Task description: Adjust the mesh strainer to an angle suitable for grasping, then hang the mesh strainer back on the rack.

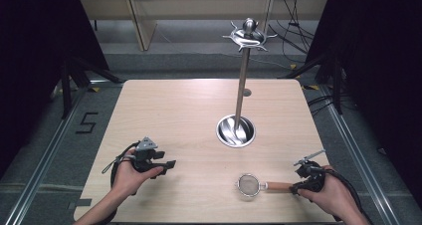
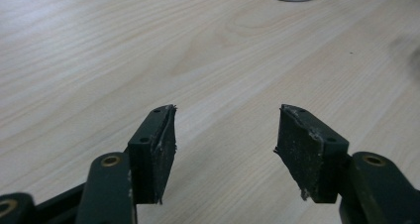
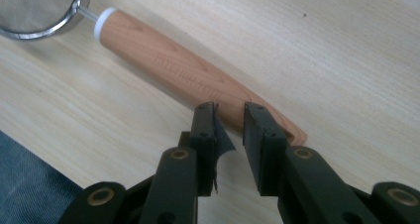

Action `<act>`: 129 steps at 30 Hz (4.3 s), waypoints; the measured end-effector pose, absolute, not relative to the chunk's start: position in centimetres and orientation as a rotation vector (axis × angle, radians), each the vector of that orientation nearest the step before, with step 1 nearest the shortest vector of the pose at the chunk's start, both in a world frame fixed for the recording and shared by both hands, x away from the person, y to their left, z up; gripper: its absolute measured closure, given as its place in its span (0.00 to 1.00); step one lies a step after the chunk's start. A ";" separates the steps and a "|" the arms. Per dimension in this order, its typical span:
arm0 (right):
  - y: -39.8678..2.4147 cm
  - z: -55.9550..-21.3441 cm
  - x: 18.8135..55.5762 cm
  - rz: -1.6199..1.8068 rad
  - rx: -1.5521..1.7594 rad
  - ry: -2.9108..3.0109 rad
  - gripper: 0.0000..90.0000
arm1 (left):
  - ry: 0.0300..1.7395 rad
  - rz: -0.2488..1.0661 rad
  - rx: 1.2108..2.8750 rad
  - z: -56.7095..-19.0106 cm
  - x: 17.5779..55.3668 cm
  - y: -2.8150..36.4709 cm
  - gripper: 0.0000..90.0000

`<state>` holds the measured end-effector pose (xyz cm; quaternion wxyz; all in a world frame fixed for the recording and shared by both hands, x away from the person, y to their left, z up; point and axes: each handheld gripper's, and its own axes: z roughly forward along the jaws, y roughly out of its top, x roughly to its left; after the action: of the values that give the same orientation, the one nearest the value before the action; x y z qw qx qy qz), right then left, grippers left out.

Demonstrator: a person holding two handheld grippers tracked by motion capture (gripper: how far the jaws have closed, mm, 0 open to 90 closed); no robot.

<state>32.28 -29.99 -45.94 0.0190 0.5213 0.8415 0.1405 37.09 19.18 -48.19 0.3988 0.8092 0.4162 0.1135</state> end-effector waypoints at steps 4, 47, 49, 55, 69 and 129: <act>-30.0 -46.1 32.4 0.409 1.620 2.602 0.92 | 1.050 0.312 2.046 -48.1 37.1 19.4 0.41; -28.1 -47.2 41.3 0.144 1.868 2.433 1.00 | 1.042 0.273 2.040 -48.2 37.4 19.5 0.41; -27.9 -47.2 41.8 0.154 1.854 2.435 1.00 | 1.038 0.271 2.049 -48.2 37.4 19.5 0.41; -27.1 -46.9 42.9 0.178 1.861 2.435 0.98 | 1.034 0.267 2.045 -48.1 37.5 19.5 0.41; -26.4 -44.9 39.0 0.362 1.961 2.302 0.74 | 1.050 0.249 2.007 -47.6 37.8 19.4 0.42; -22.0 -46.8 38.9 0.179 2.208 2.255 0.69 | 1.086 0.201 2.026 -48.1 37.6 19.2 0.42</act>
<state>38.89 -21.99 -46.76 -0.0096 0.6984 0.7134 0.0567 37.62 19.24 -48.05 0.4049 0.8029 0.4302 0.0798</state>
